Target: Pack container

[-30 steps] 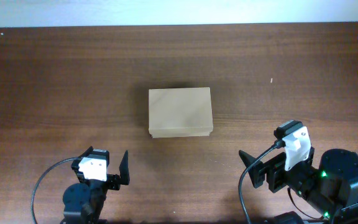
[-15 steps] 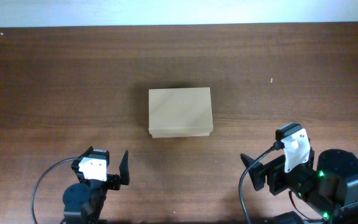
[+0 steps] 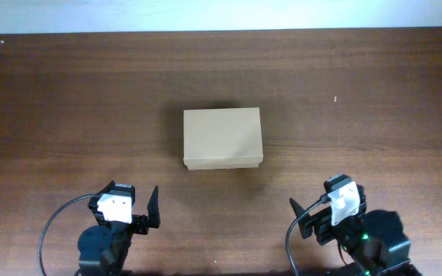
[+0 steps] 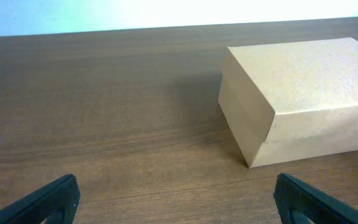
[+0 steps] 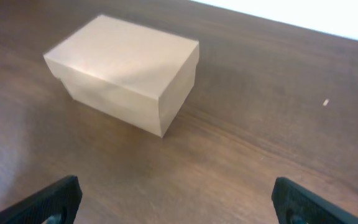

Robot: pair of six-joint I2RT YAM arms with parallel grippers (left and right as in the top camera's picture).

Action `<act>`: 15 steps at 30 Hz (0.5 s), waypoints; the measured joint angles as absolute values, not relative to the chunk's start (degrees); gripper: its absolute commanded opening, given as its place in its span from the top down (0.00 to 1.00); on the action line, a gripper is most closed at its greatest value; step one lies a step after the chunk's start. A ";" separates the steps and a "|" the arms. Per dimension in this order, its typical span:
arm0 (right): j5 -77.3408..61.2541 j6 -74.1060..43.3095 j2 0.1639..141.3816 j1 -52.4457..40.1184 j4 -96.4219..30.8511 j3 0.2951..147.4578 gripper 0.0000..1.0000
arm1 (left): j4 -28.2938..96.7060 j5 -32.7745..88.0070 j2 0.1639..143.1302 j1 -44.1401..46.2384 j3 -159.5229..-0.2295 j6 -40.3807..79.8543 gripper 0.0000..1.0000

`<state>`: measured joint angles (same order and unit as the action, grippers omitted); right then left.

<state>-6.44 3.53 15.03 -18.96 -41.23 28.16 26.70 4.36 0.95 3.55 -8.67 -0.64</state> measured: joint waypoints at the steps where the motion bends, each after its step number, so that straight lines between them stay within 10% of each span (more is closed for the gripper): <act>1: -6.44 3.55 13.72 -18.96 -40.82 26.57 0.01 | 26.70 4.36 0.93 3.55 -8.67 -0.64 0.00; 15: -6.44 3.64 0.80 -19.35 -39.99 12.64 0.01 | 26.72 4.36 0.95 3.55 -8.67 -0.64 0.00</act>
